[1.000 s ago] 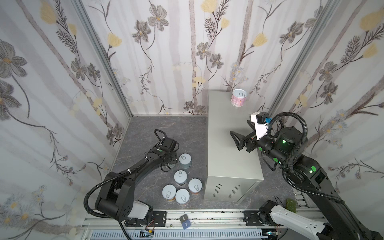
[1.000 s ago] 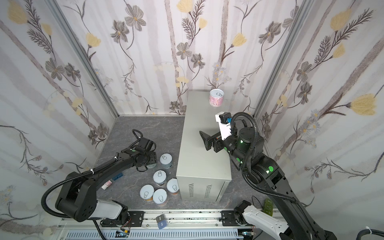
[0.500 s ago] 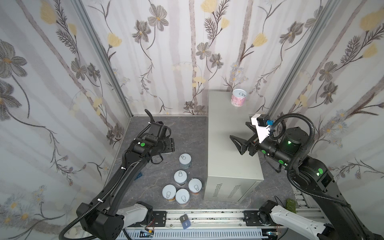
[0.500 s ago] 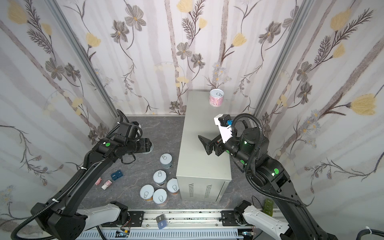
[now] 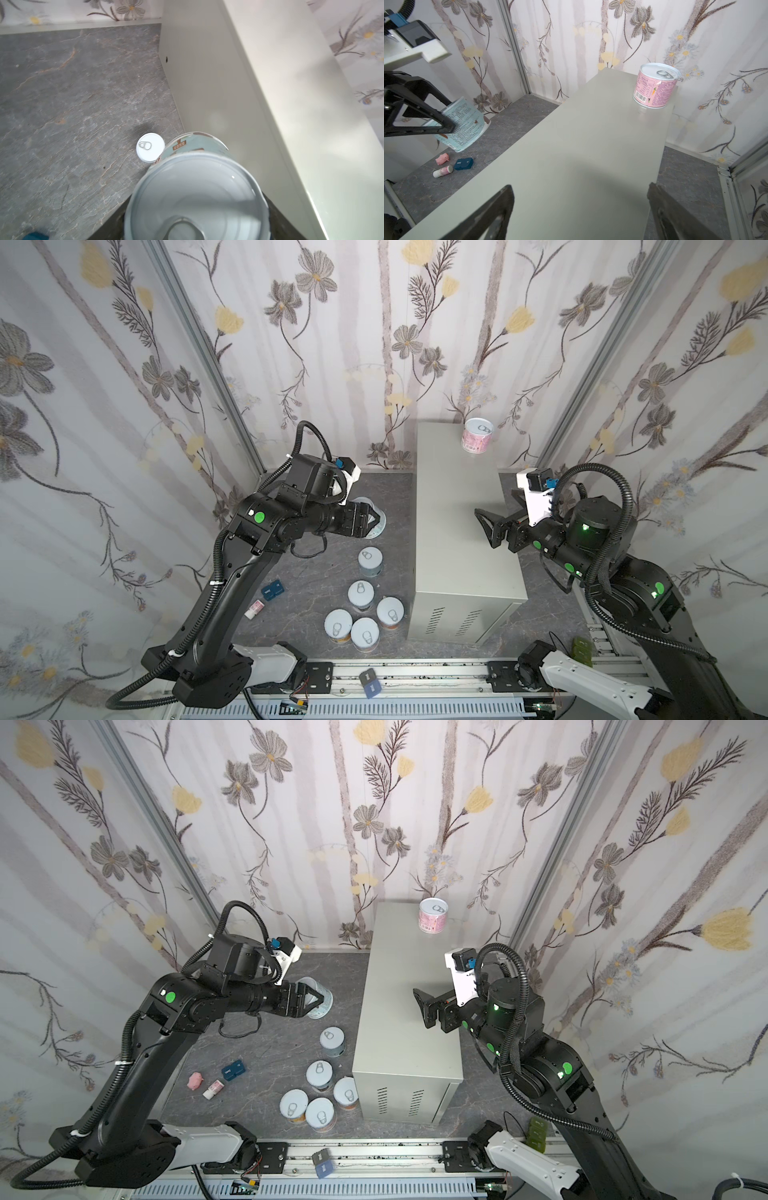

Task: Place and organize the canned foods onto the counter
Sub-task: 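Carry the pale blue can onto the cabinet top with the left gripper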

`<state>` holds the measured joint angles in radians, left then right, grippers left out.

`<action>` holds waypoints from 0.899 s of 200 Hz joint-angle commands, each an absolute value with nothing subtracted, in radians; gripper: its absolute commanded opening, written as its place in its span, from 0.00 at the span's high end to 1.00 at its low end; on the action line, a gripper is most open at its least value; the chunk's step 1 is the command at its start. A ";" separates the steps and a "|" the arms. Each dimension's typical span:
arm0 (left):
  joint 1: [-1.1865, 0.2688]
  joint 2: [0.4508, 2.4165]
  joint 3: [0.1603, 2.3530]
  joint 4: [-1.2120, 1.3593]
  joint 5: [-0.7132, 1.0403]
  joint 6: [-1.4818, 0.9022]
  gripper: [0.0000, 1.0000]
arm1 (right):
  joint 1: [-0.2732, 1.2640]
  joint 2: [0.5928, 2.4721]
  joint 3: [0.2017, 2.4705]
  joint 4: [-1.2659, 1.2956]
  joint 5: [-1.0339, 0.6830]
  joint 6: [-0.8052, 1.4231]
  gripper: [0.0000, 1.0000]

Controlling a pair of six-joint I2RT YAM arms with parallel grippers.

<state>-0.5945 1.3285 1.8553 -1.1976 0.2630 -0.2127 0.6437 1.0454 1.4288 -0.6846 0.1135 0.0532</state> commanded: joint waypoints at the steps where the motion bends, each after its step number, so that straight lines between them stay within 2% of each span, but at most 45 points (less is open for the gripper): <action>1: -0.659 1.372 1.954 -1.257 0.241 -0.195 0.47 | 0.646 1.025 1.438 -0.696 0.158 0.061 0.00; 102: -0.930 1.653 2.387 -1.444 0.112 -0.151 0.48 | 0.644 0.978 1.395 -0.760 0.202 0.053 0.00; 156: -1.004 1.830 2.594 -1.482 0.084 -0.149 0.47 | 0.643 0.930 1.354 -0.759 0.219 0.031 0.00; 180: -1.027 1.897 2.661 -1.476 0.093 -0.151 0.44 | 0.644 0.903 1.331 -0.747 0.204 0.016 0.00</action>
